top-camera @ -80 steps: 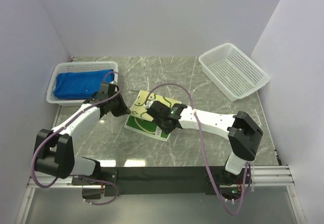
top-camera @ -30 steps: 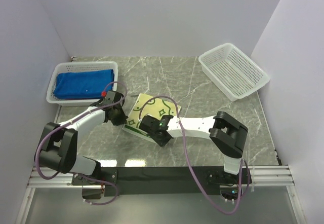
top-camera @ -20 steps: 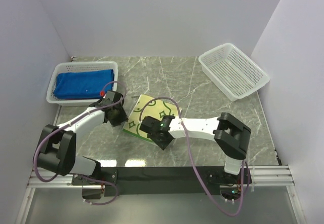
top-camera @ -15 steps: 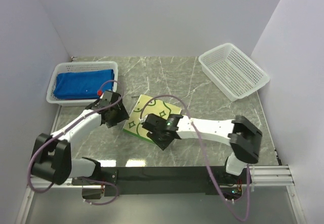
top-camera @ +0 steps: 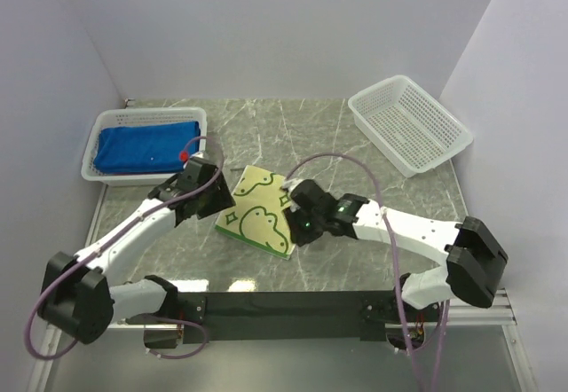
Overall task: Fold and stack the towels
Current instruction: Fold the towel
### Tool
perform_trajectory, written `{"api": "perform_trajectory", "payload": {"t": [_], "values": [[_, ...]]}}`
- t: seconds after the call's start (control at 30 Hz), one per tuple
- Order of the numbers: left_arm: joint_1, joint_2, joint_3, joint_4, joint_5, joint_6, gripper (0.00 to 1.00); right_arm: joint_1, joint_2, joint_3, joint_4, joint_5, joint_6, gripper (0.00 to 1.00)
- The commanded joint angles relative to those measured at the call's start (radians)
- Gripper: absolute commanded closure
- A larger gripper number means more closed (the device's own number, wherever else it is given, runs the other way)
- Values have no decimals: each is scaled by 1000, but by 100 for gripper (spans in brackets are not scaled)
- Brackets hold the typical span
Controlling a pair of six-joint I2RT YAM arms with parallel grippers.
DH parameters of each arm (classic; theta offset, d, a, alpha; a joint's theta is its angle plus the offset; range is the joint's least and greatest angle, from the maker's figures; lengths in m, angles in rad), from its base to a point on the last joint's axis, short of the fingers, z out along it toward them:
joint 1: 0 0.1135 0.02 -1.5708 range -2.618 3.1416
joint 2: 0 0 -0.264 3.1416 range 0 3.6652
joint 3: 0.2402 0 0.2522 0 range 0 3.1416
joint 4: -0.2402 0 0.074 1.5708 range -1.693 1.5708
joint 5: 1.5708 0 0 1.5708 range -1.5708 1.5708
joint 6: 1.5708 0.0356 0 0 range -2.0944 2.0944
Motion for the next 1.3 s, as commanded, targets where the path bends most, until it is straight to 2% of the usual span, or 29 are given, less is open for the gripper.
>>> {"api": "perform_trajectory", "payload": {"t": [0.0, 0.13, 0.2, 0.43, 0.6, 0.73, 0.8, 0.9, 0.97, 1.03, 1.1, 1.17, 1.2, 1.27], "values": [[-20, 94, 35, 110, 46, 0, 37, -174, -58, -112, 281, -112, 94, 64], [-23, 203, 17, 175, 49, -41, 44, -349, -62, -198, 508, -220, 145, 64], [-28, 241, -17, 190, 64, -72, 46, -425, -5, -197, 544, -260, 160, 64], [-97, 246, -178, 321, 135, -256, 49, -524, 243, -125, 672, -361, 203, 64], [-199, 162, -267, 349, 152, -392, 49, -590, 391, -54, 660, -366, 198, 64], [-304, 73, -276, 335, 126, -507, 48, -656, 431, 19, 625, -340, 165, 64], [-370, 33, -252, 315, 104, -520, 47, -671, 432, 48, 608, -344, 139, 65], [-407, -10, -198, 287, 32, -488, 43, -673, 388, 67, 630, -406, 139, 64], [-407, -48, -175, 290, 11, -437, 39, -674, 354, 39, 713, -464, 183, 63], [-402, -65, -137, 298, -68, -390, 39, -671, 322, 9, 781, -505, 224, 60], [-356, -70, -118, 330, -109, -350, 39, -671, 327, -13, 908, -553, 306, 59], [-287, -35, -126, 460, -82, -282, 42, -665, 353, -36, 1037, -579, 379, 59], [-207, -17, -140, 523, -53, -265, 45, -659, 388, -39, 1068, -579, 396, 59], [-133, 74, -147, 693, 45, -227, 48, -648, 429, -39, 1160, -579, 451, 59]]}}
